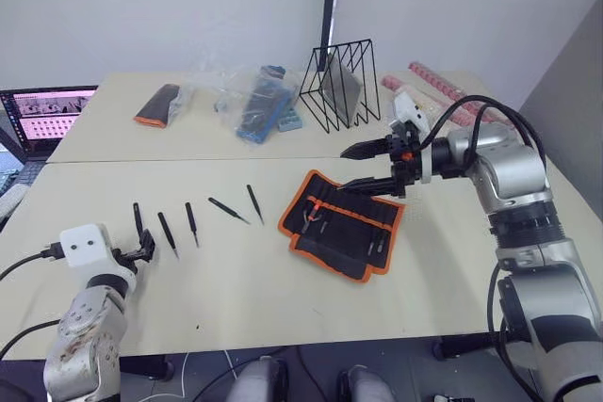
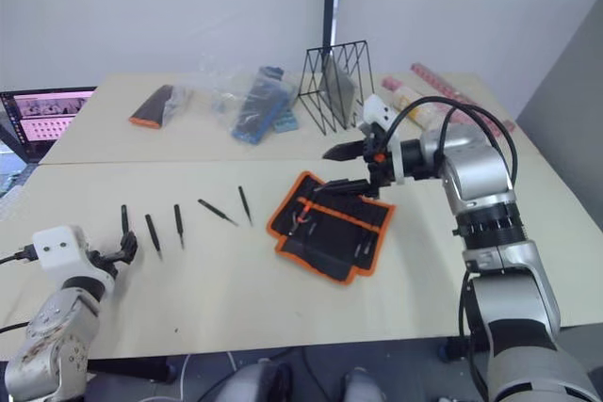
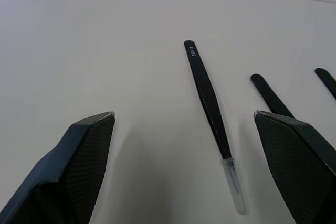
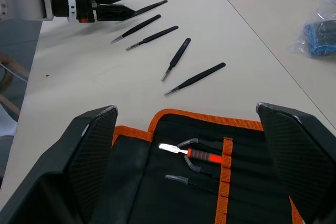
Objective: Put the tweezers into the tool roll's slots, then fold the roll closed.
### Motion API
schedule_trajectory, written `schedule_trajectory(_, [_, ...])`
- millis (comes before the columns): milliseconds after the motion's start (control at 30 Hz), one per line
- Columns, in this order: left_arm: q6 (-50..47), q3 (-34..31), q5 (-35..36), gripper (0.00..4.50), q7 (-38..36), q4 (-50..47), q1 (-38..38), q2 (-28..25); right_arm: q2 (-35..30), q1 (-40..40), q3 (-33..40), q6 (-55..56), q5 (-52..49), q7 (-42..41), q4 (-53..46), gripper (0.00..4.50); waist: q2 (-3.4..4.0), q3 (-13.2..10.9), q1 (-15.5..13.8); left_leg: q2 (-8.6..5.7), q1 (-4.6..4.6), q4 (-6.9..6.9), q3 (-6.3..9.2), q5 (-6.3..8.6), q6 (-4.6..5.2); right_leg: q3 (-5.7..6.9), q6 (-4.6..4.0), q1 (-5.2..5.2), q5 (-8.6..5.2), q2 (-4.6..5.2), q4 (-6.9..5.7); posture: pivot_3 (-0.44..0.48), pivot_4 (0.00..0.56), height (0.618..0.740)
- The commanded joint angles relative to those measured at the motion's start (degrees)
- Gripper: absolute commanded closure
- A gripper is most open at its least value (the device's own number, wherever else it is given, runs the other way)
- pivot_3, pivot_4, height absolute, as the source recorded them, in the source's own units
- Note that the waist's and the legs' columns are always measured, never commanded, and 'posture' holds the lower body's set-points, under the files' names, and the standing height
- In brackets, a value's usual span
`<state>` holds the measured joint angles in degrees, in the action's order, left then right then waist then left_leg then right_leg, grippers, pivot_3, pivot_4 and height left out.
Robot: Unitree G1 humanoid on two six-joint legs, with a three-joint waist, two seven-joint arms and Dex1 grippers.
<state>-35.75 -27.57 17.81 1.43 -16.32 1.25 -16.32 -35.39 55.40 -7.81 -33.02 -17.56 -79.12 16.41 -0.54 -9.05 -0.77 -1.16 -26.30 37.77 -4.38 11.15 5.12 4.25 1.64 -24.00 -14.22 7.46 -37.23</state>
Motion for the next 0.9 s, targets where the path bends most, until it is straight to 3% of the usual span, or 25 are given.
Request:
schedule_trajectory(33, [-1.3, 0.9, -1.0, 0.0, 1.9, 0.4, 2.1, 0.5, -1.3, 0.1, 2.1, -0.2, -1.4, 0.9, -3.0, 0.02, 0.0, 0.0, 0.0, -0.01, 0.0, 0.0, 0.0, -0.01, -0.01, 0.0, 0.01, 0.0, 0.01, 0.0, 0.0, 0.0, 0.15, 0.704])
schedule_trajectory(100, [-2.2, 1.3, -0.2, 0.0, 1.5, 0.9, 2.5, 1.1, -1.5, -0.2, 2.1, -0.2, -1.6, 1.3, -3.7, 0.02, 0.0, 0.0, -0.1, -0.01, 0.0, 0.0, 0.0, -0.04, -0.06, 0.0, 0.02, 0.0, 0.02, 0.01, 0.0, 0.0, 0.15, 0.704])
schedule_trajectory(133, [-3.5, 1.3, 0.4, 0.26, 1.4, 1.1, 2.6, 1.3, -1.5, -0.3, 2.2, 0.0, -1.7, 1.6, -4.0, 0.0, 0.0, 0.0, -0.1, -0.01, 0.0, 0.0, 0.0, -0.18, -0.29, 0.0, 0.02, 0.0, 0.03, 0.02, 0.0, 0.0, 0.15, 0.704])
schedule_trajectory(567, [1.7, 0.7, -2.1, 4.47, 1.0, 7.6, 5.0, 0.4, -1.6, -0.4, 1.9, 1.7, -1.5, 3.9, -4.6, 0.0, 0.04, 0.0, -1.6, -0.04, 0.0, 0.0, -0.03, -0.11, -0.18, 0.0, 0.04, 0.0, 0.2, 0.11, 0.03, 0.0, 0.15, 0.704])
schedule_trajectory(900, [1.1, -0.6, -1.5, 4.49, -0.7, 5.6, 5.0, -2.6, -2.9, -3.0, 2.9, 0.8, -3.9, 3.6, -8.1, 0.0, 0.03, 0.0, -1.5, 0.0, 0.0, 0.0, -0.04, -0.14, -0.22, 0.03, 0.05, -0.03, 0.3, 0.09, 0.07, 0.0, 0.15, 0.704])
